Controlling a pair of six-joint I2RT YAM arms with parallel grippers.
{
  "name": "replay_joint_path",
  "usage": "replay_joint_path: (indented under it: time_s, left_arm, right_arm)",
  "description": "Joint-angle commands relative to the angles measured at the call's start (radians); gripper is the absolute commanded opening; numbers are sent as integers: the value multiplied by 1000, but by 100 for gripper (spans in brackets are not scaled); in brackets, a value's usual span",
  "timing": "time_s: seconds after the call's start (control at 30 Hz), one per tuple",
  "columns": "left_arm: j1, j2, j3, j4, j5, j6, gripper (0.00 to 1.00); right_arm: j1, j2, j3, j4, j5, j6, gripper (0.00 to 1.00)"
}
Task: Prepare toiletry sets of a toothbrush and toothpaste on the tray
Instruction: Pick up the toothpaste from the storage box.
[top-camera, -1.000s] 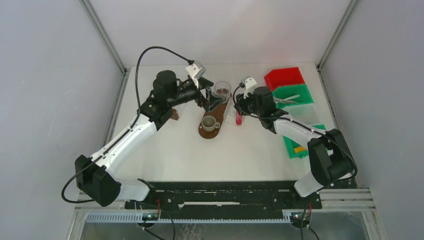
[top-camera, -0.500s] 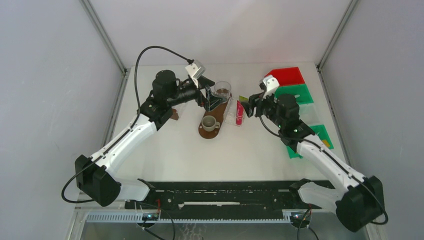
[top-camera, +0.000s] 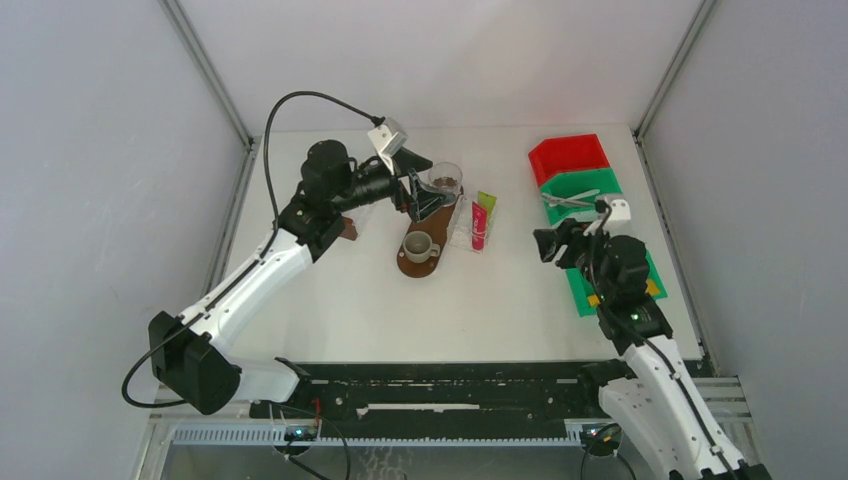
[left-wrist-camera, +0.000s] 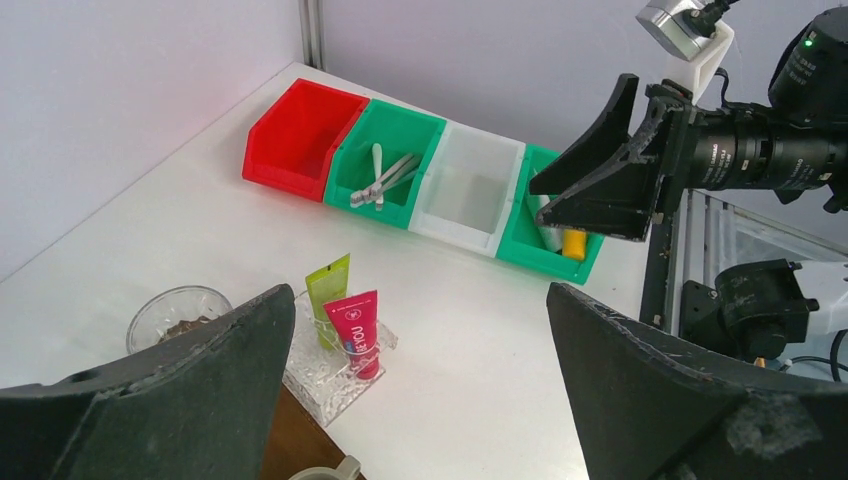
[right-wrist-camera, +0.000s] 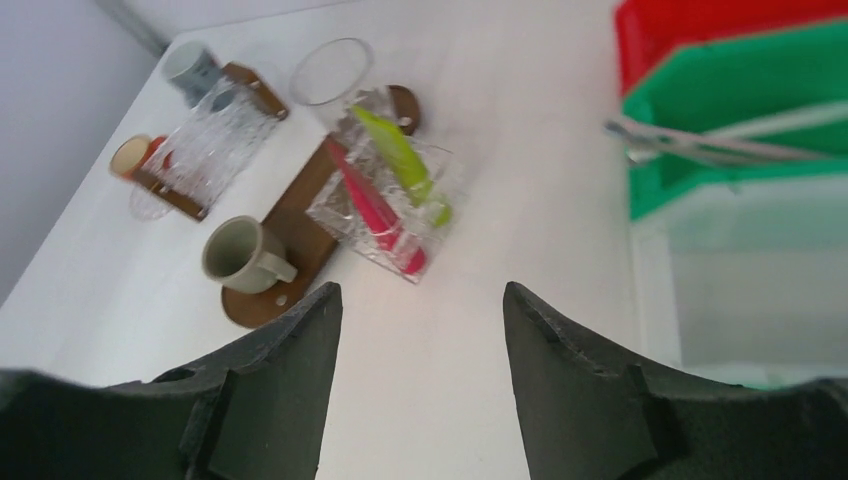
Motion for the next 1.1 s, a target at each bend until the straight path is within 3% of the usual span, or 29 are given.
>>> replay_joint_path:
  time_s: [0.0, 0.23, 0.4, 0.6, 0.67, 1.0, 1.07]
  left_arm:
    - [3, -38, -33, 59, 21, -22, 100]
    - [4, -37, -34, 60, 25, -25, 100]
    - [3, -34, -32, 69, 33, -31, 100]
    - [4, -34, -34, 70, 35, -30, 100]
    - [4, -35, -35, 69, 35, -30, 100]
    - [4, -31, -34, 68, 35, -28, 100]
    - [3, -31, -34, 68, 34, -26, 100]
  right_arm:
    - [-72, -67, -6, -145, 133, 151, 68]
    - [-180, -90, 8, -343, 447, 372, 67]
    - [-269, 22, 66, -526, 626, 496, 67]
    - [-425, 80, 37, -458, 556, 442, 63]
    - [-467, 103, 29, -406, 526, 409, 53]
    - [-554, 270, 31, -294, 460, 390, 43]
    - [-566, 292, 31, -276, 450, 388, 36]
